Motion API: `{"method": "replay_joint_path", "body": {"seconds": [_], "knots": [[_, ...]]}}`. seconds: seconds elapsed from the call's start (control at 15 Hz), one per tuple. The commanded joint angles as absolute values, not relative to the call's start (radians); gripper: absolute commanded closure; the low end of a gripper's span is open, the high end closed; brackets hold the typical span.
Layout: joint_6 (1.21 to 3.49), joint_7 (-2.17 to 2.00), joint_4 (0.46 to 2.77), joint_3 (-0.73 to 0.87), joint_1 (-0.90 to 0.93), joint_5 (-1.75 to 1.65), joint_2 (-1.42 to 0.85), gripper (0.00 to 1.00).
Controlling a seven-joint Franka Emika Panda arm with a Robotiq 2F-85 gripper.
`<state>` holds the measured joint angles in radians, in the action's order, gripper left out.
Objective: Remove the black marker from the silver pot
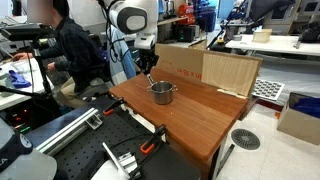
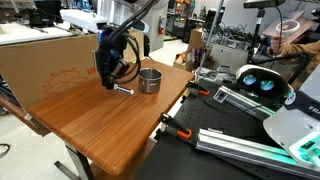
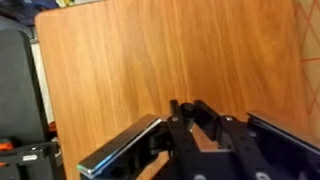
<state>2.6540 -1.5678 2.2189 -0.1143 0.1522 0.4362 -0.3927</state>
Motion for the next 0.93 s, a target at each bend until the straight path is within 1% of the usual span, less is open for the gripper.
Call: {"method": "replay_joint_path", "body": {"seconds": [0.0, 0.47, 0.6, 0.67, 0.73, 0.8, 0.87], "knots": [[2.639, -1.573, 2.174, -0.101, 0.169, 0.458, -0.452, 0.94], [2.633, -1.583, 2.128, -0.093, 0.186, 0.454, -0.567, 0.94], [2.631, -1.589, 2.119, -0.089, 0.189, 0.453, -0.569, 0.94], [2.63, -1.6, 2.118, -0.083, 0.195, 0.447, -0.567, 0.53], [2.632, -1.6, 2.119, -0.082, 0.196, 0.445, -0.565, 0.5], [2.632, -1.603, 2.118, -0.081, 0.197, 0.445, -0.565, 0.45], [2.634, -1.604, 2.118, -0.08, 0.199, 0.444, -0.565, 0.37]]}}
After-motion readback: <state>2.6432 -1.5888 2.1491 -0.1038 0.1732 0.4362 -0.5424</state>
